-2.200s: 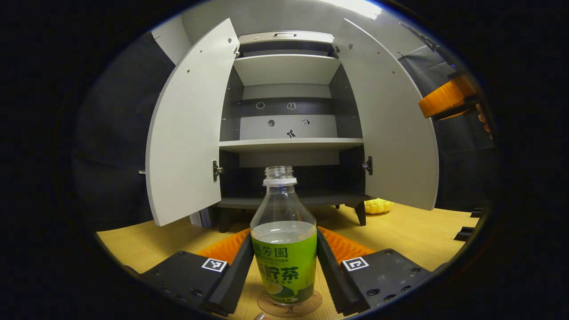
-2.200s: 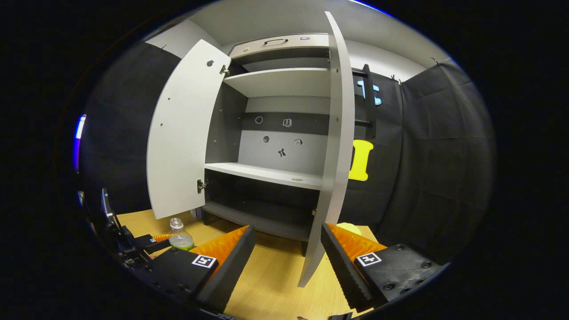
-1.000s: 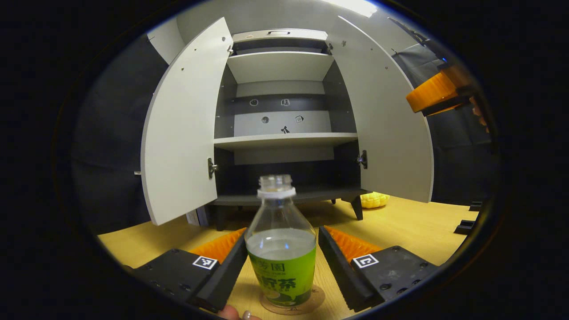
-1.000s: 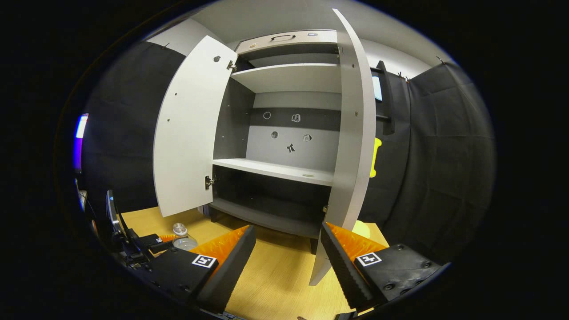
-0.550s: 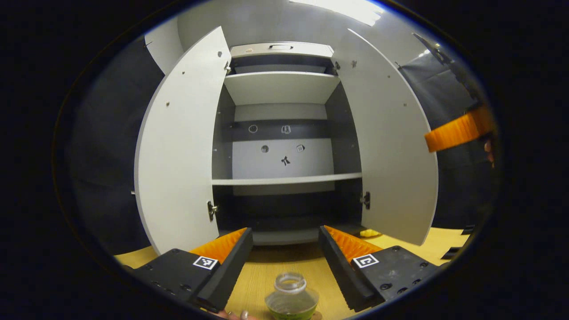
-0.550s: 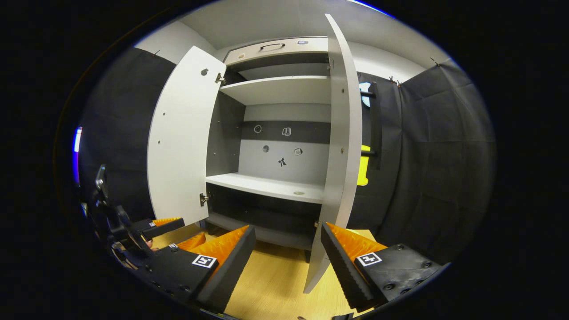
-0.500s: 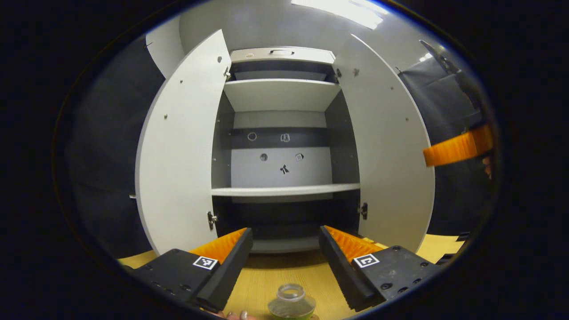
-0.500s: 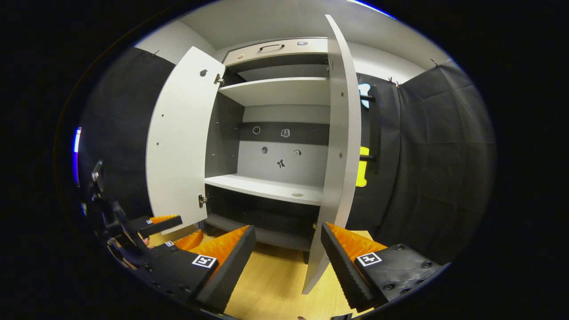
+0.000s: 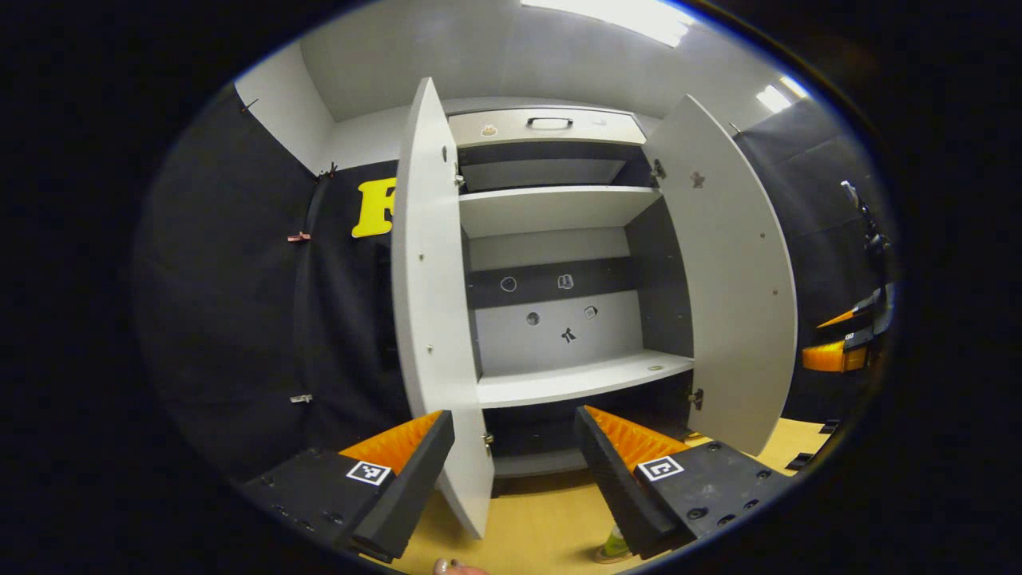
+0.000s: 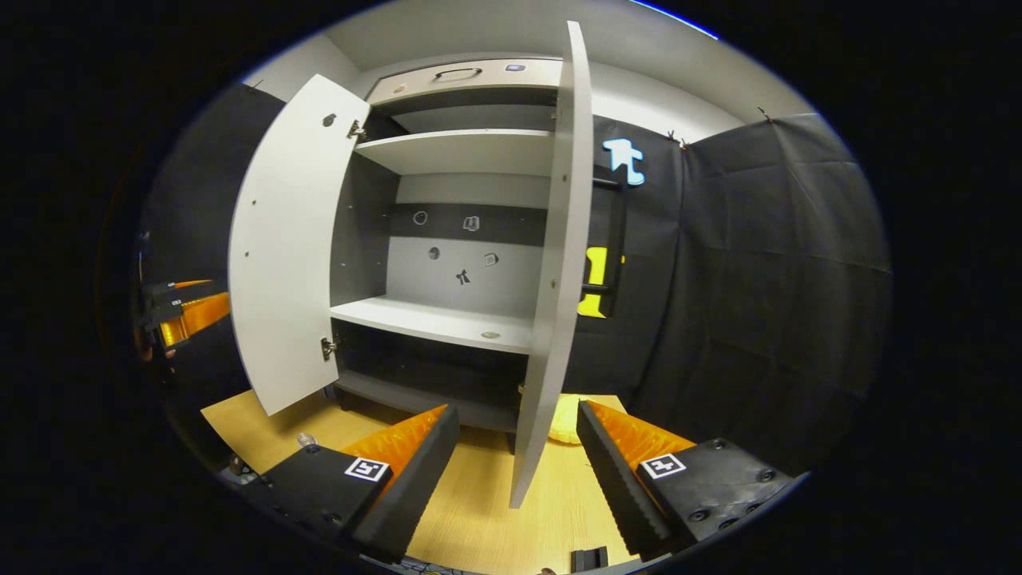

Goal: Grasp the bottle in the cabinet with the left hand and place it on the coaster, then close the right door with the right hand and the left door with the left hand.

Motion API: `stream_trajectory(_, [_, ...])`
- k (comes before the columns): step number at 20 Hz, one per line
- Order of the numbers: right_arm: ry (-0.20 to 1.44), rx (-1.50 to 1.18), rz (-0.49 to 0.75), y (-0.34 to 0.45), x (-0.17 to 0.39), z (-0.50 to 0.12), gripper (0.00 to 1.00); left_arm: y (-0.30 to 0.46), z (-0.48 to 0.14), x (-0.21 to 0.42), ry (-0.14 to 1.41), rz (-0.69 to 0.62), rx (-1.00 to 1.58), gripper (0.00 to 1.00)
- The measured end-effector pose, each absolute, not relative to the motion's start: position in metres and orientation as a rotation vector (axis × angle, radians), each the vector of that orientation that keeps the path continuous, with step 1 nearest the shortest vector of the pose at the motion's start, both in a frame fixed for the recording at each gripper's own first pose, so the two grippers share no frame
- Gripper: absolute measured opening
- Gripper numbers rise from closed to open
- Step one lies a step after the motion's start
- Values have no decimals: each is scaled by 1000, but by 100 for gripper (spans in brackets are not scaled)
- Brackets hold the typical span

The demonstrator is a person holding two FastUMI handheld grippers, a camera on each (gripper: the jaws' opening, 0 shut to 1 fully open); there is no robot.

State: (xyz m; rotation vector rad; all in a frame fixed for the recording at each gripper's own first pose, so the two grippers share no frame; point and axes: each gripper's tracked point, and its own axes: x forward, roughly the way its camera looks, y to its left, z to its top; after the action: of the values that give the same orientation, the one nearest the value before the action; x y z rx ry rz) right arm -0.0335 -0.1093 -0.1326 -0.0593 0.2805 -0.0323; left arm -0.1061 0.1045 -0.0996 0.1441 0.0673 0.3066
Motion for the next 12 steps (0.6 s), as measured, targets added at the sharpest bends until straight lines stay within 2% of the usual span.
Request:
stream_trajectory(7, [192,-58,-247,-165,-21,-98,98,192,-81,-143,104,439,157,96])
stream_trajectory(8, [196,-77,-267,-178,-17,-97,94,200,-81,-147,112,463,157,96])
stream_trajectory(9, [196,-90,-282,-189,-12,-96,98,208,-80,-149,111,487,150,96])
stream_trajectory(12, [182,-58,-256,-201,9,-92,98,217,-80,-152,100,571,110,96])
